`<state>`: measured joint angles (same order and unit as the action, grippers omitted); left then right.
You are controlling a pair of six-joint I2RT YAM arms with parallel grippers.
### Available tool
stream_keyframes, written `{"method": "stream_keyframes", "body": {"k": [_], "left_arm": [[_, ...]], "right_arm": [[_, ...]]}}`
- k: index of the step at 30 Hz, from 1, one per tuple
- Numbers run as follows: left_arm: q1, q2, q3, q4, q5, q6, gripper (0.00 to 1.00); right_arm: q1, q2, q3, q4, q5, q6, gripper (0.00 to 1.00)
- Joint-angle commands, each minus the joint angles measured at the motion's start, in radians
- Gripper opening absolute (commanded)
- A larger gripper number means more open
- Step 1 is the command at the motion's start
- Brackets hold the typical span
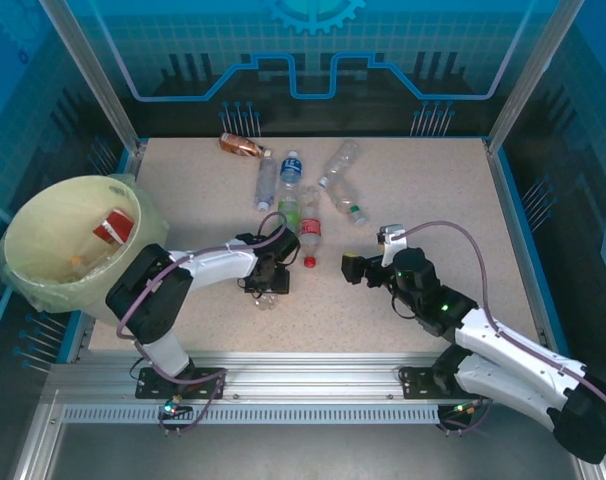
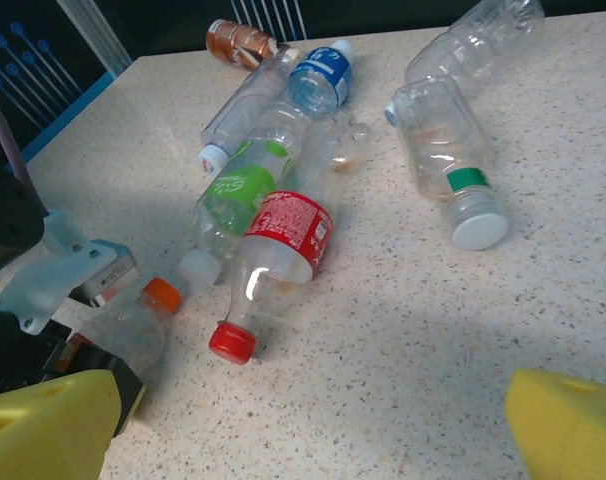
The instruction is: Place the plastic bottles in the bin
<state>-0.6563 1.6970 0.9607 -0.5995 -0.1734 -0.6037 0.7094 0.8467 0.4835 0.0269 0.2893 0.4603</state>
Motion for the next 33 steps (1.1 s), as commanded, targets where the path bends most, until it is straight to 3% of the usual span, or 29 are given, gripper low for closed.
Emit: {"method": "stream_keyframes", "body": {"k": [1,8,20,28,33], "left_arm": [[0.003,-0.041,-0.025,0.03,0.004,-0.004,0.57],[0.004,-0.175,-0.043,0.043,-0.03,0.008,0.52],[0.04,-0.558,-0.002,0.023,-0.1,0.077,0.51],[0.107,-0.718,0.122,-0.062,-0.111,0.148,0.51],[0.118,-0.747,0.258,-0.119,-0.188,0.213,0.51]], "right_arm": [[-0.014,0.018,0.042,0.046,-0.069,-0.045,1.0],[-0.01,0.048,0.062,0.083,-0.143,-0.072,1.0],[0.021,0.099,0.128,0.122,-0.266,-0.136,1.0],[0.054,0.174,0.195,0.133,-0.295,-0.167,1.0],[0.079,0.219,0.233,0.143,-0.291,-0.179,1.0]]}}
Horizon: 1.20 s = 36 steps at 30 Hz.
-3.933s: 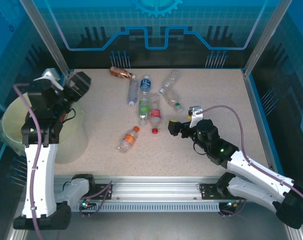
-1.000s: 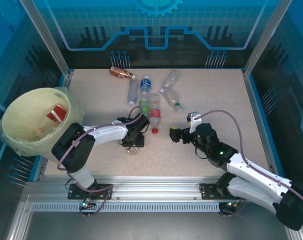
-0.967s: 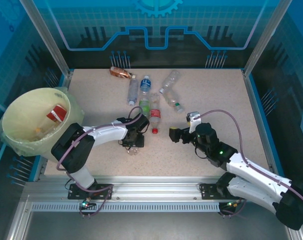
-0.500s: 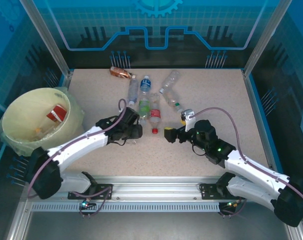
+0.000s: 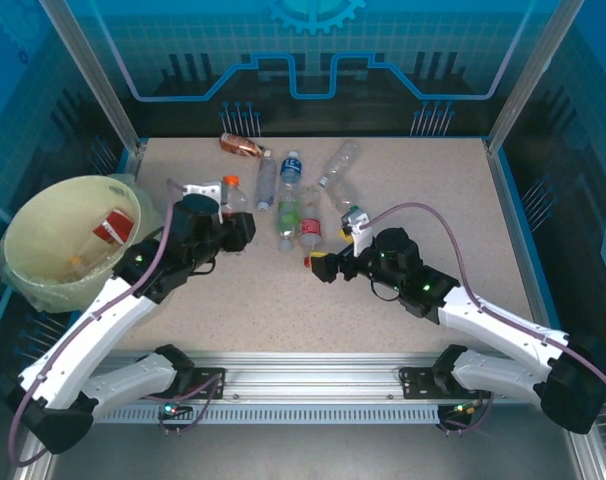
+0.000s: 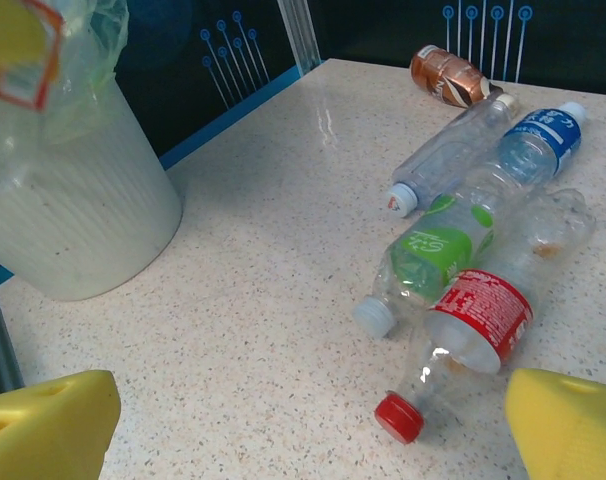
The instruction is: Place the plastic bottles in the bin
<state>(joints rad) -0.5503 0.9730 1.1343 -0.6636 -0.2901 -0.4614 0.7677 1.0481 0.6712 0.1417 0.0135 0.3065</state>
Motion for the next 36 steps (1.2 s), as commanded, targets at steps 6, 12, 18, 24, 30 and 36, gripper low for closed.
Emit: {"method": "stream_keyframes", "body": {"k": [6,12,18,24,30,36], "left_arm": [[0.016,-0.032,0.267,-0.064,-0.237,0.211,0.51],[0.06,-0.02,0.366,-0.04,-0.551,0.333,0.51],[0.314,-0.007,0.383,-0.058,-0.603,0.388,0.51],[0.616,0.011,0.388,-0.135,-0.494,0.374,0.51],[0.868,0.06,0.343,-0.221,-0.341,0.271,0.52],[1.102,0.108,0.28,-0.293,-0.144,0.151,0.53]], "right_arm": [[0.029,0.046,0.072,0.033,0.005,-0.035,1.0],[0.031,0.04,0.073,0.019,0.043,-0.027,1.0],[0.031,0.026,0.067,0.004,0.057,-0.029,1.0],[0.03,0.015,0.059,0.0,0.07,-0.034,1.0],[0.029,0.04,0.07,0.009,0.061,-0.034,1.0],[0.029,0.064,0.091,0.0,0.043,-0.049,1.0]]}}
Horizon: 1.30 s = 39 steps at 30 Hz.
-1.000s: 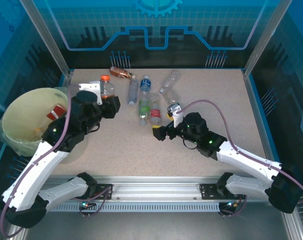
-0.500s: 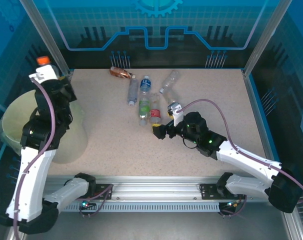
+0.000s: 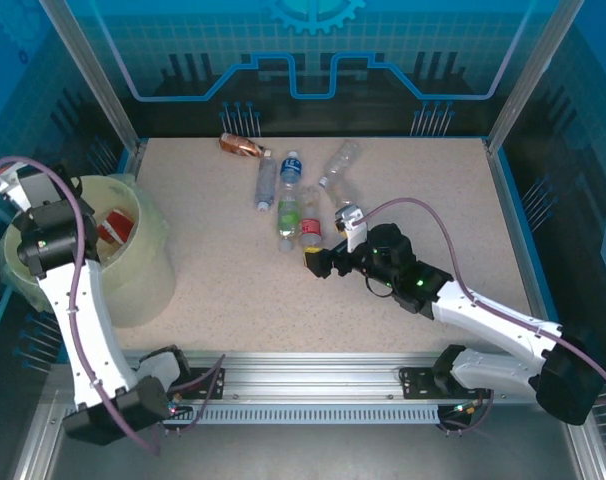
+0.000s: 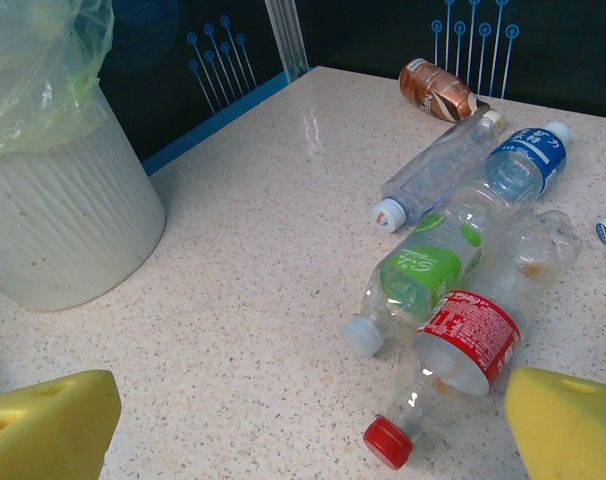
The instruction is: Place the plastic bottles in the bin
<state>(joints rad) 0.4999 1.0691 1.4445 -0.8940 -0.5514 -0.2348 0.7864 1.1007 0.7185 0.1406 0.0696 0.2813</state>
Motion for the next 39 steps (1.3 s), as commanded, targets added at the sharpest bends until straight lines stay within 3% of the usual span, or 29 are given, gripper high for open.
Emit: {"method": "stream_keyframes", "body": {"k": [1,7,16,21,25,34,39], "left_arm": [[0.075,0.022,-0.038,-0.071,0.117,-0.085,0.54],[0.167,0.037,-0.068,-0.08,0.105,-0.091,0.63],[0.173,0.069,-0.019,-0.107,0.049,-0.098,0.72],[0.174,0.049,-0.01,-0.101,0.09,-0.091,0.78],[0.174,0.025,0.012,-0.109,0.159,-0.08,0.81],[0.16,-0.089,0.01,-0.051,0.499,-0.127,0.88],[0.038,-0.122,0.016,-0.032,0.561,-0.165,0.99]], "right_arm": [[0.011,0.016,0.048,-0.003,-0.019,-0.026,1.0],[0.01,0.035,0.064,-0.016,-0.039,-0.027,1.0],[0.012,0.042,0.071,-0.028,-0.042,-0.028,1.0],[0.011,0.042,0.071,-0.033,-0.036,-0.027,1.0],[0.011,0.045,0.068,-0.033,-0.014,-0.017,1.0],[0.0,0.057,0.048,-0.041,0.133,0.066,1.0],[-0.04,0.044,0.021,-0.069,0.183,0.142,1.0]]}}
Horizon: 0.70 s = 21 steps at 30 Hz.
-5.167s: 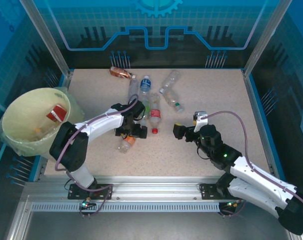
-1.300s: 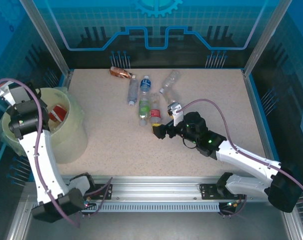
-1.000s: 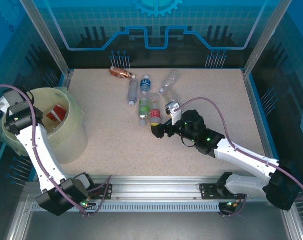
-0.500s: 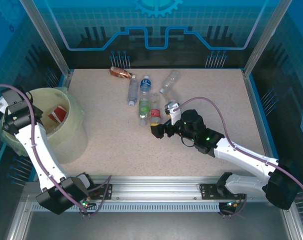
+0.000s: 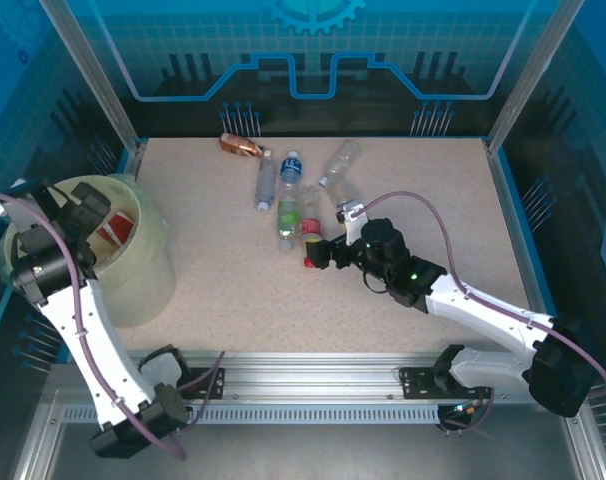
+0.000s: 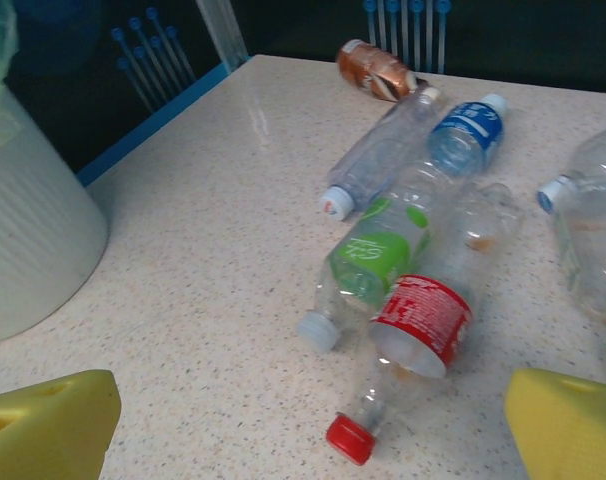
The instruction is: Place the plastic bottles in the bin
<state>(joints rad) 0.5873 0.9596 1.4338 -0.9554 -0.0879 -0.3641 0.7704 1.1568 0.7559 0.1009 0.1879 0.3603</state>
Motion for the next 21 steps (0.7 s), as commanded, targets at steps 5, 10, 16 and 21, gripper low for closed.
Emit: {"method": "stream_keyframes", "body": {"k": [5,10,16,21], "left_arm": [[-0.219,-0.035,0.018,0.085,0.129,-0.092,0.99],[-0.378,-0.067,-0.043,0.181,0.15,-0.163,0.99],[-0.554,-0.095,-0.152,0.328,0.172,-0.244,0.99],[-0.759,-0.06,-0.182,0.382,0.115,-0.244,0.99]], "right_arm": [[-0.079,-0.012,-0.006,-0.133,0.108,0.131,1.0],[-0.115,-0.025,-0.002,-0.196,0.141,0.145,1.0],[-0.156,-0.028,-0.01,-0.219,0.154,0.088,1.0],[-0.207,-0.017,-0.022,-0.21,0.184,0.096,1.0]]}}
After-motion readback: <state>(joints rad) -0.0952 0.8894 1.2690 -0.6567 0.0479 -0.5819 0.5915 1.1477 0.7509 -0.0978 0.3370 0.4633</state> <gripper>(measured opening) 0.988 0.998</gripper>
